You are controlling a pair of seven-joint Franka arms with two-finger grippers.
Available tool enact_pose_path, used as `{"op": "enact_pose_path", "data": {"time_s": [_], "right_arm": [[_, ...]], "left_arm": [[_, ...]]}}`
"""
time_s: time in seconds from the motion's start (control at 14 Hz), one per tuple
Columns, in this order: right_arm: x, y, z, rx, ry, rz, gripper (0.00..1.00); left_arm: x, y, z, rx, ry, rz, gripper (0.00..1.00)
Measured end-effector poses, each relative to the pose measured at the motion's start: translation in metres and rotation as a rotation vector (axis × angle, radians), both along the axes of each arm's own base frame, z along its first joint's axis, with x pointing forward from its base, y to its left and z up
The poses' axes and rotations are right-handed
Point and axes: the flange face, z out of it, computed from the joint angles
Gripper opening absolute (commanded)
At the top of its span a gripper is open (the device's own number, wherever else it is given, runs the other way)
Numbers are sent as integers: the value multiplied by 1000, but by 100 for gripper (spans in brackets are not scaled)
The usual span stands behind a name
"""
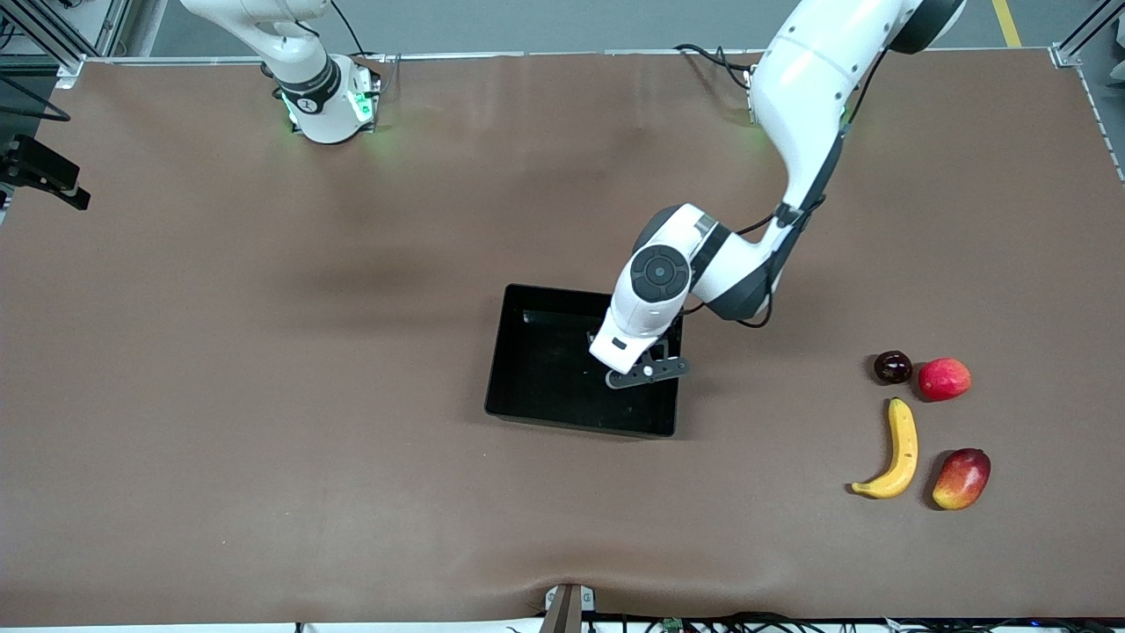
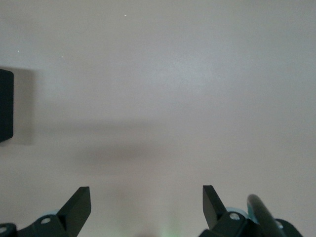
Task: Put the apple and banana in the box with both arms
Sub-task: 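Lower the apple into the box and open the left gripper, then move the left gripper back over the yellow banana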
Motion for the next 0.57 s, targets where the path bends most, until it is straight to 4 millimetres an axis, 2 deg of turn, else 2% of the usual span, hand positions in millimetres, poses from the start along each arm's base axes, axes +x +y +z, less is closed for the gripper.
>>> {"op": "enact_pose_path", "data": {"time_s": [0.14,0.28,0.43,0.57], "right_arm": [[0,0,0,0,4,0,100],[-1,0,-1,1,9,0,100],[-2,0,-1,1,15,-1,100],[-2,0,-2,4,17,-1,100]], "left_arm": [[14,19,43,41,-12,-3,100],[31,48,79,48,-31,-20,100],[50,90,103,52,-42,-38,100],[72,140,114,54,-50,-53,100]]}}
